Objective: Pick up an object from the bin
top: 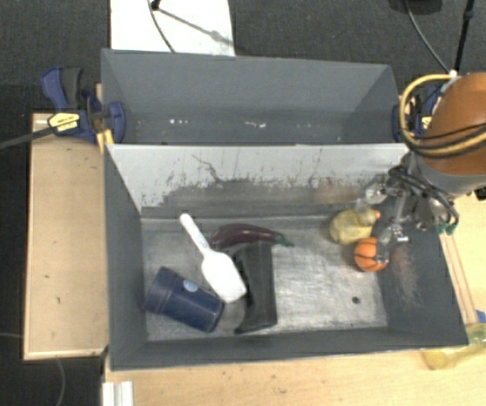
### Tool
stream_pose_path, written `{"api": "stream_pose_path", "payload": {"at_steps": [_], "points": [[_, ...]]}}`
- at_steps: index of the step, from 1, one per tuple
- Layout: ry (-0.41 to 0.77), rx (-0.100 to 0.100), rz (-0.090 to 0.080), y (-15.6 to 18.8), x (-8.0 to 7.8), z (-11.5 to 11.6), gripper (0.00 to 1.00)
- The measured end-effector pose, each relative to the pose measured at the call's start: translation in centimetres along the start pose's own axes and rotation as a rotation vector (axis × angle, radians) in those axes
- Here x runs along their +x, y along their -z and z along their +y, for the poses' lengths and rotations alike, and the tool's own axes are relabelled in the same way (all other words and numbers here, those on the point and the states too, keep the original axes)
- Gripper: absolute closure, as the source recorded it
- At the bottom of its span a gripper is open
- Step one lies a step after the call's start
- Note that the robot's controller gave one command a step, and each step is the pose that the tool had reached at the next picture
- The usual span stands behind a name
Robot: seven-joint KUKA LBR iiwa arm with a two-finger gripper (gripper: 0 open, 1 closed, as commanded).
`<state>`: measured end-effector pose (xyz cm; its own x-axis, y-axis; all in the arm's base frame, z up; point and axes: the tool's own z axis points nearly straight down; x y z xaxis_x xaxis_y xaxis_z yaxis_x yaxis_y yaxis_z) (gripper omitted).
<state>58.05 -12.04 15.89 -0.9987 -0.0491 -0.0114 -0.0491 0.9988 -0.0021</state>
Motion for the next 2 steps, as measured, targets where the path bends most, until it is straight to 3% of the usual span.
{"api": "stream_pose_path", "payload": {"at_steps": [1,2], "points": [[-0.083,-0.002,-0.005,-6.6,0.6,0.4,0.0],[-0.1,-0.006,0.008,-7.8,0.9,0.7,1.0]]}}
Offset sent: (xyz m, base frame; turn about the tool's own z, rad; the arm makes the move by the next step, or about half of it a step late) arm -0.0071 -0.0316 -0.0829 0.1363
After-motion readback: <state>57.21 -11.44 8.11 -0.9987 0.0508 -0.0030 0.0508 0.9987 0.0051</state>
